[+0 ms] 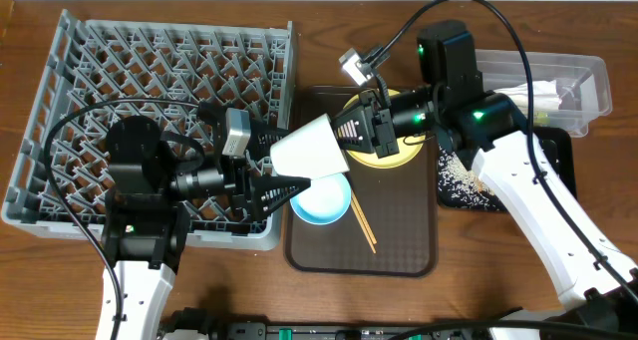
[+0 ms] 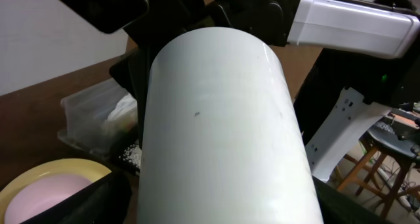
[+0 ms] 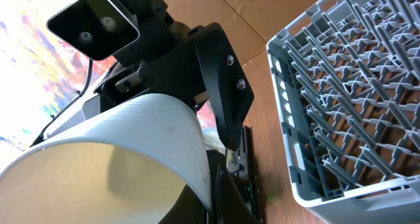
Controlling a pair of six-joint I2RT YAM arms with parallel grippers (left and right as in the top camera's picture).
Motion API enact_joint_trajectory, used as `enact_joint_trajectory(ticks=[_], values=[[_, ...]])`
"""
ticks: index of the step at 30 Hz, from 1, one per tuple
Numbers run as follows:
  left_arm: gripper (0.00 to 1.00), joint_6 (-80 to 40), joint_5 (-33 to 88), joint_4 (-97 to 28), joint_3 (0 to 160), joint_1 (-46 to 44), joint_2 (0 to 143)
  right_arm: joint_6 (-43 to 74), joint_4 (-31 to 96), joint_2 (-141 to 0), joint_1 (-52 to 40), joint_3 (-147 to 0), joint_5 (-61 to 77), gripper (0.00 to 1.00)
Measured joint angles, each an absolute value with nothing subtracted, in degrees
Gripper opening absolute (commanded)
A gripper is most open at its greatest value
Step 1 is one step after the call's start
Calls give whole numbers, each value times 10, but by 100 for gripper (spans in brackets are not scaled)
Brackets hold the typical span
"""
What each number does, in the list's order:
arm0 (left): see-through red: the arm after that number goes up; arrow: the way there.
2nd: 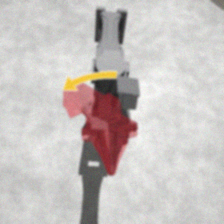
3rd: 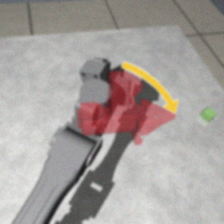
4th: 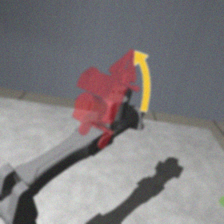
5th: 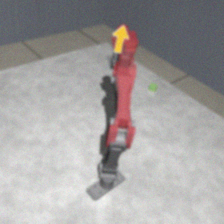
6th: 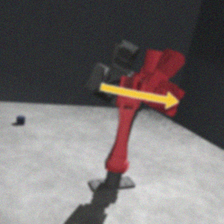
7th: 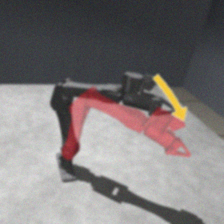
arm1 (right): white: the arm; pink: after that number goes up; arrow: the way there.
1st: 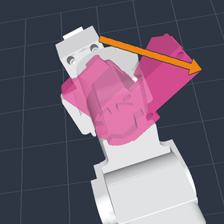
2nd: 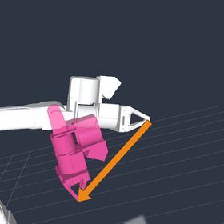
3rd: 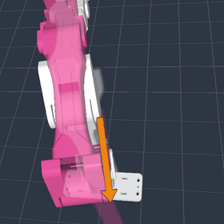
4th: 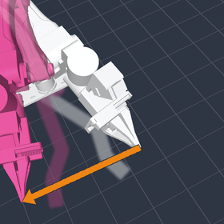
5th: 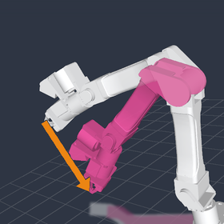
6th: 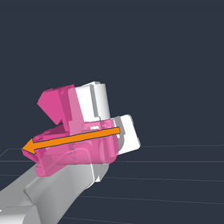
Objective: Sort waste into correct bins and load items into the dishwasher
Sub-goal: 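Hold the bowl with the left gripper and release it from the right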
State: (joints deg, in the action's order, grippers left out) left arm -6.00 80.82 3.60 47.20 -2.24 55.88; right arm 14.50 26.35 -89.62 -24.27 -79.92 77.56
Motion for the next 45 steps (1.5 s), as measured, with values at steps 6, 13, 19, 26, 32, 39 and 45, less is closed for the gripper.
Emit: enact_joint_trajectory(ticks=[6, 13, 19, 26, 32, 39, 45], values=[[84, -60, 809, 37, 472, -22, 559, 145, 263, -896, -243, -799, 776, 1], [84, -60, 809, 37, 472, -22, 559, 145, 263, -896, -243, -799, 776, 1], [84, -60, 811, 37, 472, -22, 559, 145, 263, -896, -244, -799, 776, 1], [85, -60, 811, 37, 472, -22, 559, 145, 263, -896, -244, -799, 777, 1], [93, -61, 811, 38, 472, -22, 559, 145, 264, -896, -244, -799, 780, 1], [93, -62, 811, 39, 472, -22, 559, 145, 264, -896, -244, -799, 781, 1], [93, -62, 817, 39, 472, -22, 559, 145, 264, -896, -244, -799, 782, 1]])
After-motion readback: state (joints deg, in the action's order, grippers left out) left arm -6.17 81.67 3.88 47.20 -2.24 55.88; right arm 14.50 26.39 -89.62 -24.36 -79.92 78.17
